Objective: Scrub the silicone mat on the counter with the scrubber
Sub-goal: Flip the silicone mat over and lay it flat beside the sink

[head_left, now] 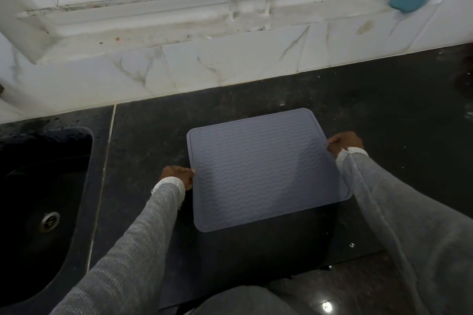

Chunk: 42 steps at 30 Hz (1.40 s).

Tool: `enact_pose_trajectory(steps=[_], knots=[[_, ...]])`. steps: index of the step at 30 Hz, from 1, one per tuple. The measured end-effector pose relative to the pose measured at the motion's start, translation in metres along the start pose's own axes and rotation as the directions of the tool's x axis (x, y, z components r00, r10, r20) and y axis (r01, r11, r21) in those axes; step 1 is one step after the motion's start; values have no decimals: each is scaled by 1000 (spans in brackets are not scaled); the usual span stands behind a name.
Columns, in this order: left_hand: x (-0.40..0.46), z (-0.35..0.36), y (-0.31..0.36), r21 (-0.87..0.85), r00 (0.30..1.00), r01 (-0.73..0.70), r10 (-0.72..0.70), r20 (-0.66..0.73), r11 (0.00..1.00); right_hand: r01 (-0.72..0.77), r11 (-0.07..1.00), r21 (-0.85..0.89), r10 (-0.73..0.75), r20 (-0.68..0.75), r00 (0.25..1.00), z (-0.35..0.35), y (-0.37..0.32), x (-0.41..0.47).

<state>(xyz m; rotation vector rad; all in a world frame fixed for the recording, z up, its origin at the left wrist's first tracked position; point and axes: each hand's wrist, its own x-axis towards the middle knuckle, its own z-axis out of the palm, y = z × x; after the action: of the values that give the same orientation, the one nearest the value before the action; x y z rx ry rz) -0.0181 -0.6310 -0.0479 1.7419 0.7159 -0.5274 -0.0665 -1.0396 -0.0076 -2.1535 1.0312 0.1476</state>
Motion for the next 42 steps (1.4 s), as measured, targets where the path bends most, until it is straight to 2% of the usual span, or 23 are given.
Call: enact_pose_trajectory(steps=[8,20,25,31,35,42], knots=[[-6,-1,4,-142,998,-44,49,39,989,24,998,60,-28,57,998,-10,-12,-13],[-30,4,23,-160,982,-161,174,71,974,58,986,154,-71,79,994,-16,-22,-25],[-57,19,45,-141,953,-263,280,115,954,166,949,270,-202,113,973,-3,-52,-52],[-86,52,68,-223,925,-299,339,171,928,297,857,420,-371,105,923,46,-90,-105],[-95,67,73,-238,920,-294,342,193,926,323,817,478,-421,109,901,74,-104,-130],[-97,69,74,-229,925,-287,331,186,930,364,802,473,-453,86,887,82,-109,-143]])
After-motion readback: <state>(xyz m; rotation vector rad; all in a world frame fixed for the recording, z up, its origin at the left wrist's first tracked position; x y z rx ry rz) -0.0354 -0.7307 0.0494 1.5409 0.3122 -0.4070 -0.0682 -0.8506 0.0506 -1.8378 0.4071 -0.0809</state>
